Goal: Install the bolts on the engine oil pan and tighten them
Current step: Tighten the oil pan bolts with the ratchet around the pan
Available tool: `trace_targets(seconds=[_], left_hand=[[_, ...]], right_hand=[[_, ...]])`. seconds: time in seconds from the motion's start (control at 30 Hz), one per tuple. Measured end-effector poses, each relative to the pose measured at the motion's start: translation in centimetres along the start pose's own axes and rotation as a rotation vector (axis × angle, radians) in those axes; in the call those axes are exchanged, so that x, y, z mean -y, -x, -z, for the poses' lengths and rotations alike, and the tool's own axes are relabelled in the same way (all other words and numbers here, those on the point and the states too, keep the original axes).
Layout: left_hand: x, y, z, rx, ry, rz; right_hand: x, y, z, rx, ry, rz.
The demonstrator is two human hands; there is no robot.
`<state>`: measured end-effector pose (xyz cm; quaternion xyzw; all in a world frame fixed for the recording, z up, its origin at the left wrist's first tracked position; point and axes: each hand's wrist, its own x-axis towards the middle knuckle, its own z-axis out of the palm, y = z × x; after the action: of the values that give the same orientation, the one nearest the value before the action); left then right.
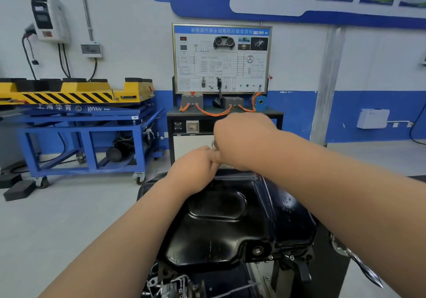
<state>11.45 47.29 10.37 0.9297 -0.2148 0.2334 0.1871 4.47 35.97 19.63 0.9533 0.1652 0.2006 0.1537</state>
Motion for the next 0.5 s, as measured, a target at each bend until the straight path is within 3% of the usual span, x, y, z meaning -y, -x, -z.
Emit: trace_targets(seconds=[0.13,0.3,0.5], left_hand=[[0.1,-0.3,-0.3,-0.002,0.051,0.000],[0.2,0.2,0.0,0.104,-0.051,0.009],[0.1,-0.3,-0.2,0.017,0.027,0.017]], right_hand=[[-0.3,-0.1,0.4,-0.116,0.119,0.156],[0.3,0.1,-0.8,0.053,-0.116,-0.089],[-0.7,-0.3,-0.3,-0.131,0.137,0.226]])
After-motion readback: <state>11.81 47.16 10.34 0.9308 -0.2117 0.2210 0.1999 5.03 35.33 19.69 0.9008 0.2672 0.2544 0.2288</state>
